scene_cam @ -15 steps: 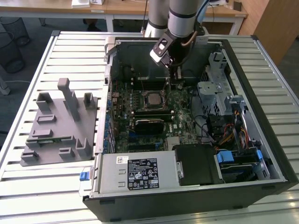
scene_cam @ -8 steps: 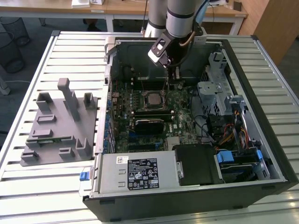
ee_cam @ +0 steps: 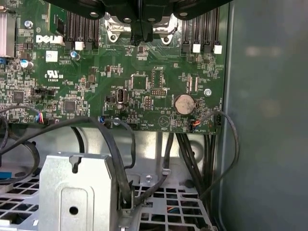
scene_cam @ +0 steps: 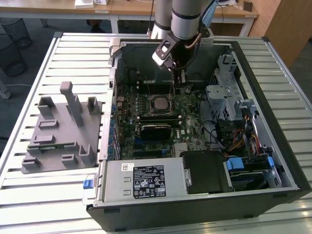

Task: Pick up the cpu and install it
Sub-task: 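Close the cpu cover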

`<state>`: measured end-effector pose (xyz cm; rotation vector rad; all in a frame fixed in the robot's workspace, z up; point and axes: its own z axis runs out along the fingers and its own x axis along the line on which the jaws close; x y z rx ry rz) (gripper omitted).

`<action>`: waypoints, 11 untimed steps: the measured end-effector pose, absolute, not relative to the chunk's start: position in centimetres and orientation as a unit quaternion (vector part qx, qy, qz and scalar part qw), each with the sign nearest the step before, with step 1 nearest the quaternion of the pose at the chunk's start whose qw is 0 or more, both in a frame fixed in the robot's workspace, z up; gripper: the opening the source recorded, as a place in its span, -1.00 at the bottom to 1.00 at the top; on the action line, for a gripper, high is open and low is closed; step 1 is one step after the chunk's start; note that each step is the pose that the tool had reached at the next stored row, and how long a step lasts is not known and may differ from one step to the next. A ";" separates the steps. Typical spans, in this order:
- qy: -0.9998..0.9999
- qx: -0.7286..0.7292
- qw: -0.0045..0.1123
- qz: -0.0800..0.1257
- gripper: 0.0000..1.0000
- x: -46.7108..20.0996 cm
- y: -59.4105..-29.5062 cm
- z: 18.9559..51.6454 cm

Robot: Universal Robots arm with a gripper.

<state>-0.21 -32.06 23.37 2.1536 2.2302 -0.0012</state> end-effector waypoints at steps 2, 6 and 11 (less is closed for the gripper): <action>0.719 0.695 0.021 0.000 -0.79 -0.3 -32.1 23.4; 0.719 0.695 0.021 0.000 -0.79 -0.6 -32.1 23.3; 0.719 0.694 0.021 0.000 -0.79 -1.0 -32.1 23.3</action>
